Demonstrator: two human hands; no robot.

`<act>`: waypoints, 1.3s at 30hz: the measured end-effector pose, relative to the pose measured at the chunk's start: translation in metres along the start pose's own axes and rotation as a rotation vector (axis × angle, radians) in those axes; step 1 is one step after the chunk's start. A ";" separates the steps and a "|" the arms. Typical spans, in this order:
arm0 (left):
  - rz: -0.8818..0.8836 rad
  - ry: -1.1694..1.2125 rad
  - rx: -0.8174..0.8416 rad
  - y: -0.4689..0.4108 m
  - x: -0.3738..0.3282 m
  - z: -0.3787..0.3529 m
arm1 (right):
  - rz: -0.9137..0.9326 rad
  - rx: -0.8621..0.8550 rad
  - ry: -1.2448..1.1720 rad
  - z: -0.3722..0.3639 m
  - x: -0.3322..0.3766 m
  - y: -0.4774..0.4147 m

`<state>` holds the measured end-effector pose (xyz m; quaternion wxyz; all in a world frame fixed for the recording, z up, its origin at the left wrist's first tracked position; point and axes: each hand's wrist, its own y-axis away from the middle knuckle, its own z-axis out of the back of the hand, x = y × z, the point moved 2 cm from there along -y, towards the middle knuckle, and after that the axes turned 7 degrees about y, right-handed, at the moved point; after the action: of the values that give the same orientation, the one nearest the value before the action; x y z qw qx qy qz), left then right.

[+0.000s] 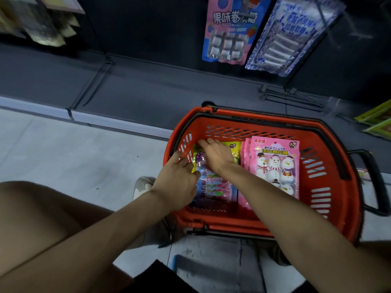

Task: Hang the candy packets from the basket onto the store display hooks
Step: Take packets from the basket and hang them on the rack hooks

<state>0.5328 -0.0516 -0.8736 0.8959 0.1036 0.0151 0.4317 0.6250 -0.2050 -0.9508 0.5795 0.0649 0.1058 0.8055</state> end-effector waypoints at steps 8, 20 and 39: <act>-0.018 0.046 -0.014 0.001 0.003 0.000 | 0.068 -0.038 0.116 0.014 0.009 0.002; 0.364 0.778 -0.354 -0.010 0.004 0.028 | 0.122 -0.456 -0.268 0.080 -0.029 0.084; 0.409 1.708 -0.391 -0.044 -0.031 0.078 | 0.065 -0.793 -0.747 0.200 -0.065 0.154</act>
<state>0.5561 -0.1158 -0.8080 0.4865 -0.4063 0.5835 0.5077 0.5495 -0.2949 -0.7178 0.5324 0.1263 -0.4211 0.7234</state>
